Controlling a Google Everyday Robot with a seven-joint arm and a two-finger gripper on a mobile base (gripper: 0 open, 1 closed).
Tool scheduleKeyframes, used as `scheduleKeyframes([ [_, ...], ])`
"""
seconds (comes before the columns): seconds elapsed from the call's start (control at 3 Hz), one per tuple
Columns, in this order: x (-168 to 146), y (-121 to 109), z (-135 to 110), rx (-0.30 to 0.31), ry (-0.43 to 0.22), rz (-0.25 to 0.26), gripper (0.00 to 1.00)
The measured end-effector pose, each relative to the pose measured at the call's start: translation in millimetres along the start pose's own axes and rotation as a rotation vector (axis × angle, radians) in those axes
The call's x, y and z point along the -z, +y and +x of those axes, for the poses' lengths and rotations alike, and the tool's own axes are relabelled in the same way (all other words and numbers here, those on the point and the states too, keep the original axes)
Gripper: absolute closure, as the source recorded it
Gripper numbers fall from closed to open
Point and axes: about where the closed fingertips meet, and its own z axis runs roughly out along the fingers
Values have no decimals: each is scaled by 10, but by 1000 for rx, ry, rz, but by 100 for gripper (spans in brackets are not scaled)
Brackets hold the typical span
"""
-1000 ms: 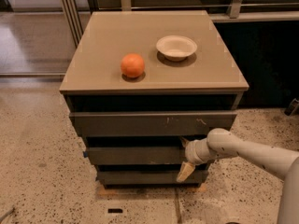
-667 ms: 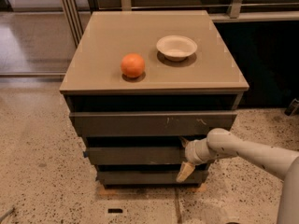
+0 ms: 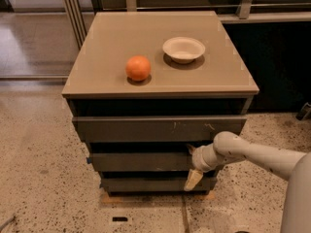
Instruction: Open middle drawer
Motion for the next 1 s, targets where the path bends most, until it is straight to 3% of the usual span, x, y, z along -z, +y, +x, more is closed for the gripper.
scheduleKeyframes([
  [1.0,44,271,53,-90,25,-114,0],
])
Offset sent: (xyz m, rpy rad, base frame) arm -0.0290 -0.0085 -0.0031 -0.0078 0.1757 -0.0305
